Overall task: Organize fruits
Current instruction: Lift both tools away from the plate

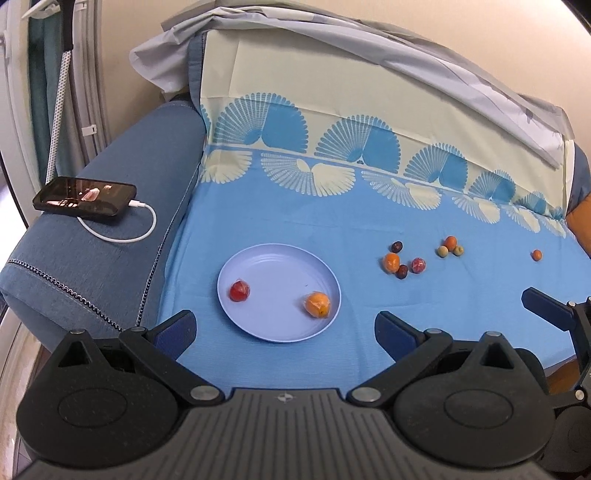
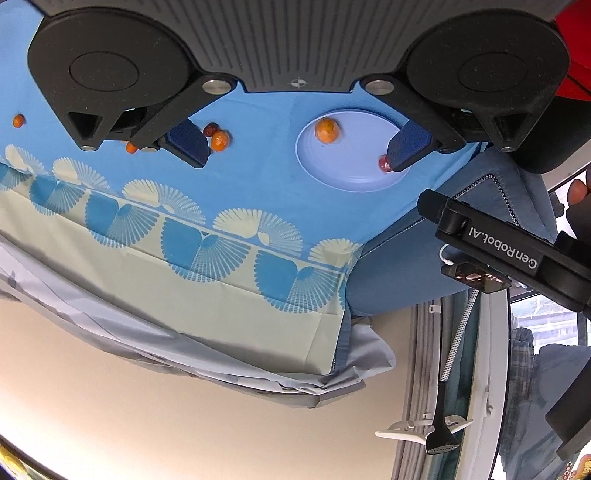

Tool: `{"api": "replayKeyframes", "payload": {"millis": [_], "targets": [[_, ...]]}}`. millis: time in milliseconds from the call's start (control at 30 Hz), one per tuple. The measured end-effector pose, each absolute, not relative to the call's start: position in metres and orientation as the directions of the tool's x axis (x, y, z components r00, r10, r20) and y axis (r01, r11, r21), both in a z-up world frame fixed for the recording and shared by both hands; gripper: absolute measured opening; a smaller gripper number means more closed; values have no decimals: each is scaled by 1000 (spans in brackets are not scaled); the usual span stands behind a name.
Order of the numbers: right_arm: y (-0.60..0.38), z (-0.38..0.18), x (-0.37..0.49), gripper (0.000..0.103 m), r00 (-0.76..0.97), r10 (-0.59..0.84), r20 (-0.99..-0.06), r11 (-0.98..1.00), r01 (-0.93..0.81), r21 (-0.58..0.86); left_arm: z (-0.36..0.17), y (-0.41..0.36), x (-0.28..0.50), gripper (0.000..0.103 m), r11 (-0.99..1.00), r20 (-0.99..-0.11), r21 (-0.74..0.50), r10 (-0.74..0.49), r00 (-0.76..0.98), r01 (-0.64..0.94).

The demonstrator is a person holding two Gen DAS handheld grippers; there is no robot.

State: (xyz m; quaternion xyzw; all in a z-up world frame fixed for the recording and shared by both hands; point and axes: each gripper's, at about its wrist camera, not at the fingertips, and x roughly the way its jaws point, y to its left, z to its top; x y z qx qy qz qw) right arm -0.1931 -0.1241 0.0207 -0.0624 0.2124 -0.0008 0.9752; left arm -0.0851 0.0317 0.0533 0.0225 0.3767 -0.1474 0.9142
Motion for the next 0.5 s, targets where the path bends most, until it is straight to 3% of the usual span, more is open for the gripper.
{"api": "replayKeyframes", "payload": {"millis": [500], "targets": [[-129,17,-189,102,895,-7,-446,993,-46,-107,46,36,-81,103,957,-716,-83,-250,652,277]]}}
